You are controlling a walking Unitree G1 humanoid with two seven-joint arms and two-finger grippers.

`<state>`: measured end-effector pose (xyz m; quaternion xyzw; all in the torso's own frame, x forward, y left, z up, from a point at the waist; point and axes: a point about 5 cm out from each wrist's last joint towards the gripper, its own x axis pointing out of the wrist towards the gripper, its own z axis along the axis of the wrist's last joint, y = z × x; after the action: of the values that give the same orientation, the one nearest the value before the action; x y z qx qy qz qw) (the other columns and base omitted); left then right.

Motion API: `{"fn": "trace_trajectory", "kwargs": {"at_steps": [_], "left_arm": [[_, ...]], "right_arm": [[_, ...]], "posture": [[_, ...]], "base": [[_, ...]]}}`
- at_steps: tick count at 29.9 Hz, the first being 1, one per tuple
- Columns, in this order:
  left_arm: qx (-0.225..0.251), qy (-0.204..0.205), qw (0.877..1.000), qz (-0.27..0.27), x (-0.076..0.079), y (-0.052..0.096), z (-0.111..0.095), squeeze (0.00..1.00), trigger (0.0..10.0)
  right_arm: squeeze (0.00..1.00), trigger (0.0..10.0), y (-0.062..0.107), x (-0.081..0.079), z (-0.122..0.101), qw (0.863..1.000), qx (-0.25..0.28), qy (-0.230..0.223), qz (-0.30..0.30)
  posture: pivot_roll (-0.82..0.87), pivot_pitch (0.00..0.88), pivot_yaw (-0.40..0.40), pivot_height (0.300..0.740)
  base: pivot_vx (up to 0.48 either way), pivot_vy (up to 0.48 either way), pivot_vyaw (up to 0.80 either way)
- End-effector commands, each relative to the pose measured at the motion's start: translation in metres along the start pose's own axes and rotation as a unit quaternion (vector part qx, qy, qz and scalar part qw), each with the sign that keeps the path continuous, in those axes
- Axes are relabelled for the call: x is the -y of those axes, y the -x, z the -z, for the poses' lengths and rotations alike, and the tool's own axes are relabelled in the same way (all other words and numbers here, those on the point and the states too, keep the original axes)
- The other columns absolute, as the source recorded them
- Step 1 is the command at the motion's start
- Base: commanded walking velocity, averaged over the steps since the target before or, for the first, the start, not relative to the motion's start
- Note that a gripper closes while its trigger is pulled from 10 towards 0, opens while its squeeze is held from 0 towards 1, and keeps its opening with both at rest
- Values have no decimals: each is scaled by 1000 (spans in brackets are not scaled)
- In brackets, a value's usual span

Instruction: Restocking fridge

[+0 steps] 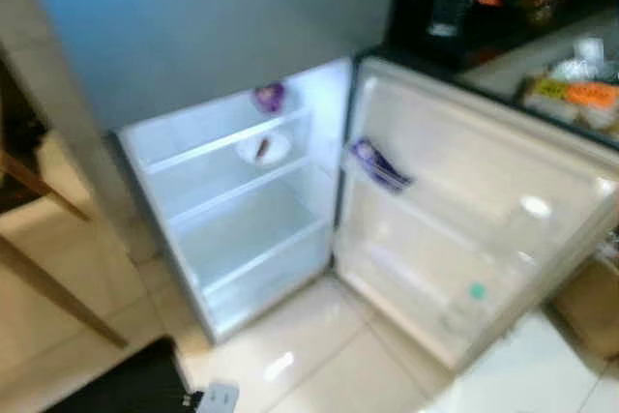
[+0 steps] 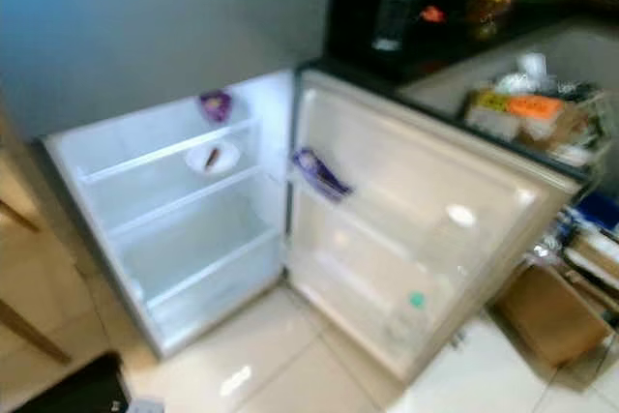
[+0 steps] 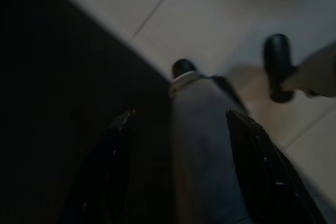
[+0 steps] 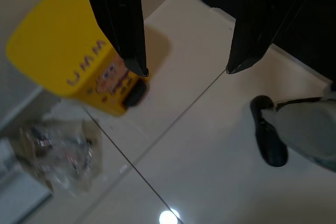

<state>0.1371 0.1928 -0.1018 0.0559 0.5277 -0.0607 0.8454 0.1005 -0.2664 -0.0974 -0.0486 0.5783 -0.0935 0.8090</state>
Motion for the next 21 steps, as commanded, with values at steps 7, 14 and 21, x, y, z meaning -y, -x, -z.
{"fn": "trace_trajectory", "kwargs": {"at_steps": [7,14,21], "left_arm": [[-26,0,1000,8,2,2,15,0,10000],[-31,7,999,8,3,2,17,0,10000],[-32,10,999,12,5,2,19,0,10000]], "right_arm": [[0,10000,0,1,-5,1000,6,-1,2],[0,10000,0,0,-5,1000,5,-1,1],[0,10000,0,1,-5,1000,5,-1,4]], "posture": [[-66,40,-38,740],[-67,41,-39,740],[-70,39,-42,740]], "base": [[0,-42,0],[0,-436,0],[0,-472,0]]}}
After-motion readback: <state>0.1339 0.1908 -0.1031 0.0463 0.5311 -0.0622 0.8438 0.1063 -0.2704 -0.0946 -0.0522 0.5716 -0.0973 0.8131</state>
